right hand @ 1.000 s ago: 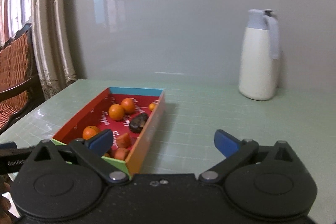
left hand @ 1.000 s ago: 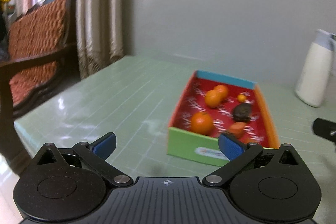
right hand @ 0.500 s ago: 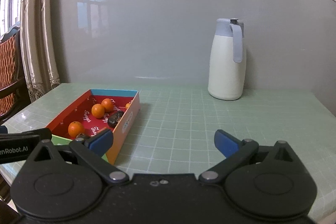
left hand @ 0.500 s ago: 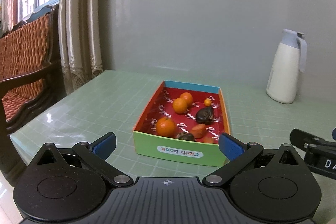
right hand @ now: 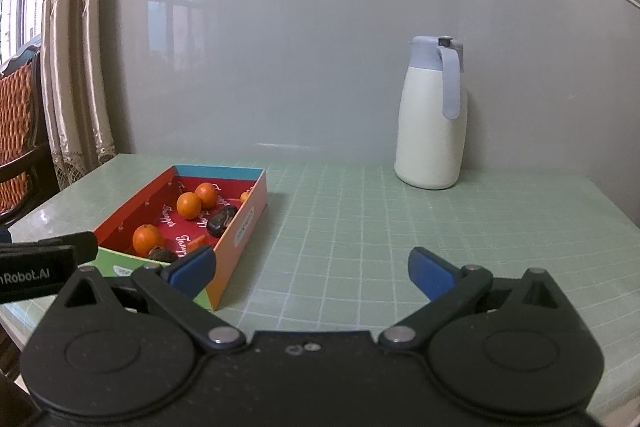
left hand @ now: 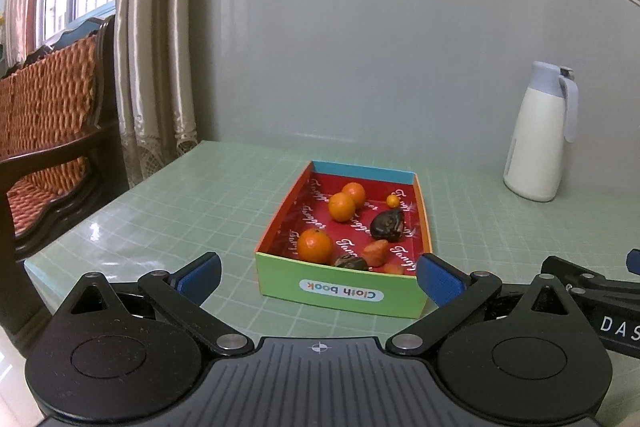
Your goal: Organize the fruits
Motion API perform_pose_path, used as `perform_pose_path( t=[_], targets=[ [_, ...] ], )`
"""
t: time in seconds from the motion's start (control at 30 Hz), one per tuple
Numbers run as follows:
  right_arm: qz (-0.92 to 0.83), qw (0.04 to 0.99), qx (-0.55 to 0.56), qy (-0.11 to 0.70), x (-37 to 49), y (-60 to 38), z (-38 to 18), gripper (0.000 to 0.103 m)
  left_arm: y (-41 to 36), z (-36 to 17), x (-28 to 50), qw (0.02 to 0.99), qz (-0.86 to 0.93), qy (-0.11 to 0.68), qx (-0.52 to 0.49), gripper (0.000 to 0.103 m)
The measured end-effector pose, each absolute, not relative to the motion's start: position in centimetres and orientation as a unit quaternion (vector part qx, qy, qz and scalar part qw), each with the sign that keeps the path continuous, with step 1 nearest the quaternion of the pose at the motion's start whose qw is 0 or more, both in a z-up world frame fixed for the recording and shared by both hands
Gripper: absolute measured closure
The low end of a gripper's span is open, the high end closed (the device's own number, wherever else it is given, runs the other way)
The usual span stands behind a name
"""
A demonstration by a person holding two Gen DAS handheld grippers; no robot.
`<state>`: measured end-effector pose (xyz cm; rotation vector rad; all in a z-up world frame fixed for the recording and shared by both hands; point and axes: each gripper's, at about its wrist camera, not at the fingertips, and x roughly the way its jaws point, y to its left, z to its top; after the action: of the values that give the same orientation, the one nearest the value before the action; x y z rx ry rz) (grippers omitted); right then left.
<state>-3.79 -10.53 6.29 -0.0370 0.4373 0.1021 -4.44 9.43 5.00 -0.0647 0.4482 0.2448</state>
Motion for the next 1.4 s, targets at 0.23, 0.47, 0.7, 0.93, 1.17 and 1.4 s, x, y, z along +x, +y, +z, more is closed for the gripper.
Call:
perform_pose_path(
  t=[0.23, 0.47, 0.7, 0.93, 1.17, 1.4],
  targets=[
    [0.054, 0.975, -0.013, 0.217, -3.7, -10.57, 6.26, 0.0, 9.53, 4.91, -4.42, 0.967, 0.123, 0.221, -0.034, 0.0],
    [0.058, 0.974, -0.012, 0.218, -3.71, -10.54, 6.13, 0.0, 9.57, 4.8, -4.33, 0.967, 0.124, 0.221, -0.034, 0.0],
    [0.059, 0.974, -0.012, 0.22, -3.7, -10.43, 6.13, 0.0, 9.75, 4.84, -4.34, 0.967, 0.127, 0.218, -0.035, 0.0],
    [0.061, 0.973, -0.011, 0.221, -3.73, -10.24, 6.1, 0.0, 10.04, 4.69, -4.3, 0.966, 0.13, 0.221, -0.037, 0.0],
    [0.065, 0.973, -0.013, 0.221, -3.74, -10.13, 6.06, 0.0, 9.95, 4.7, -4.25, 0.965, 0.13, 0.223, -0.034, 0.0],
    [0.067, 0.973, -0.013, 0.22, -3.72, -9.96, 6.06, 0.0, 9.86, 4.65, -3.96, 0.964, 0.125, 0.23, -0.034, 0.0]
  ],
)
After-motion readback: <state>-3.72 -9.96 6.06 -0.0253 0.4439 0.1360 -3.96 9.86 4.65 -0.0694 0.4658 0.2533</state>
